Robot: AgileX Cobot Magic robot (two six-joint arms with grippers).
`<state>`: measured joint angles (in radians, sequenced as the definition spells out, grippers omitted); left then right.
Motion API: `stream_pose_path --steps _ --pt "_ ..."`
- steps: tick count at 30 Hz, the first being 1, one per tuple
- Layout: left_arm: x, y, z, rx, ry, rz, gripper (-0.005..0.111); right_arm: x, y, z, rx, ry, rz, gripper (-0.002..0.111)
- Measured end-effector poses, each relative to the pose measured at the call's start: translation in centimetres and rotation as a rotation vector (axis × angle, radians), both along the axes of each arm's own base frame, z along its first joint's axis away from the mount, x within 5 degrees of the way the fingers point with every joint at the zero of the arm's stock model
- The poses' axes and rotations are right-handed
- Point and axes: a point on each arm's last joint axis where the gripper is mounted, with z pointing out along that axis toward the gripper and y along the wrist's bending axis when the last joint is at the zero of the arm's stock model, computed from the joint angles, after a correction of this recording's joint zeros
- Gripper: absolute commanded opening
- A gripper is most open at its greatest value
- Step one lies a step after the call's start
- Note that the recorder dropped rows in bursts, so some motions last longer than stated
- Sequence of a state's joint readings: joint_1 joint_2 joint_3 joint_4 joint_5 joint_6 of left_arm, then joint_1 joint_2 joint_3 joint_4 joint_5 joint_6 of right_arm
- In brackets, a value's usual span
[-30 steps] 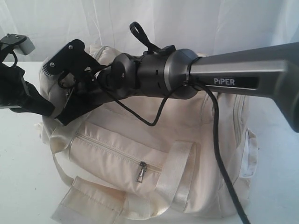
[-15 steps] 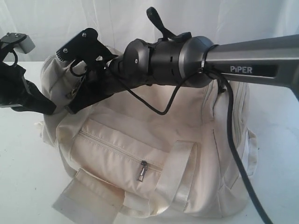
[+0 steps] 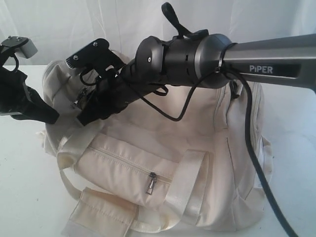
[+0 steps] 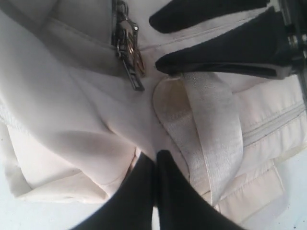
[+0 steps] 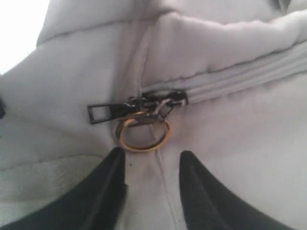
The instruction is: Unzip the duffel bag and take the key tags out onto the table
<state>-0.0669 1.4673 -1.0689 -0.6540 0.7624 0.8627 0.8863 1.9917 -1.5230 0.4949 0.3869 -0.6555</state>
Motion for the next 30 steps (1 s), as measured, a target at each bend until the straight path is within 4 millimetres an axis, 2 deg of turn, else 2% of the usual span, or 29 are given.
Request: stream_pose_path --steps 13,17,20,23,27,30 --pt "0.0 0.0 0.0 0.003 -0.002 -0.004 0.0 0.7 0.4 1.0 0.141 -0.011 -0.11 0.053" --pt "0.0 0.0 0.0 0.003 -0.002 -0.004 0.0 0.0 1.3 -0.2 0.122 0.008 -0.088 0.065" --pt "0.0 0.0 0.0 0.003 -0.001 -0.005 0.0 0.2 1.7 -1.4 0.114 0.008 -0.098 0.064" --pt "0.0 0.0 0.0 0.001 -0.008 -0.013 0.0 0.6 1.9 -2.1 0.129 -0.005 -0.128 0.052" --pt "0.0 -0.1 0.0 0.001 -0.016 -0.022 0.0 0.7 2.1 -2.8 0.126 -0.001 -0.136 0.022" --pt "0.0 -0.1 0.1 0.0 -0.019 -0.026 0.0 0.7 2.1 -2.7 0.129 -0.001 -0.137 0.005"
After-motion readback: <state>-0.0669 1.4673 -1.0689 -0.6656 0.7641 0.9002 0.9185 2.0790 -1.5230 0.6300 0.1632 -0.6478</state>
